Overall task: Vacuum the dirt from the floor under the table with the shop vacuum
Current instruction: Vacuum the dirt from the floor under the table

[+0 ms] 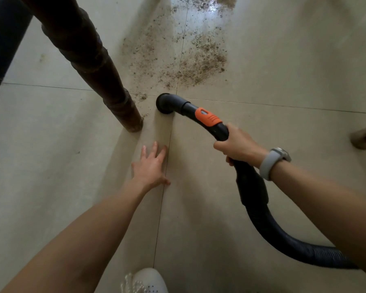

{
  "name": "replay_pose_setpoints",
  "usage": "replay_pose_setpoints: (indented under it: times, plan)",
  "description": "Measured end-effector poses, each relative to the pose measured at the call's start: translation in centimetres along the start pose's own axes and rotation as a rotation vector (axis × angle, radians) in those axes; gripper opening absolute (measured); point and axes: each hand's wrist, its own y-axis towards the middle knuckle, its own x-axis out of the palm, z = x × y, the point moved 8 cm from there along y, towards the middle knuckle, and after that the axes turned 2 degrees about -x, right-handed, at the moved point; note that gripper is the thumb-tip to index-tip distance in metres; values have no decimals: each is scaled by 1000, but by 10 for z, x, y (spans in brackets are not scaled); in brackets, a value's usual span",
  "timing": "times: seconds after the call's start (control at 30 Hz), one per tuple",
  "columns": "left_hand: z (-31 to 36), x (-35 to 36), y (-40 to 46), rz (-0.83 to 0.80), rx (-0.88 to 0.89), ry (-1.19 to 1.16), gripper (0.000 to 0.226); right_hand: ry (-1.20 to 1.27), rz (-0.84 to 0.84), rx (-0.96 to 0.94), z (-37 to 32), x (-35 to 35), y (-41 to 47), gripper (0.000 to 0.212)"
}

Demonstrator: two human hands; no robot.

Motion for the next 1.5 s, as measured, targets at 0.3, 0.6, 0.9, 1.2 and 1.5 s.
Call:
replay_pose_setpoints:
  times: [0.3,0.6,0.9,1.2,1.5]
  plan:
    - [-2,-1,-2,20,-8,-2,111,45,-158,-4,4,25,-11,27]
    - [-3,-1,-2,17,-15,-3,110,142,-197,17,-8,30,9,28]
    - [-4,-1,-1,36,-24,14,110,49,-112,-41,-14,31,13,30]
    - [-2,-1,0,6,-39,-6,109,7,-18,-68,-41,44,32,36]
    - [2,-3,-2,-20,-49,23,110,88,-152,-18,-21,43,23,30]
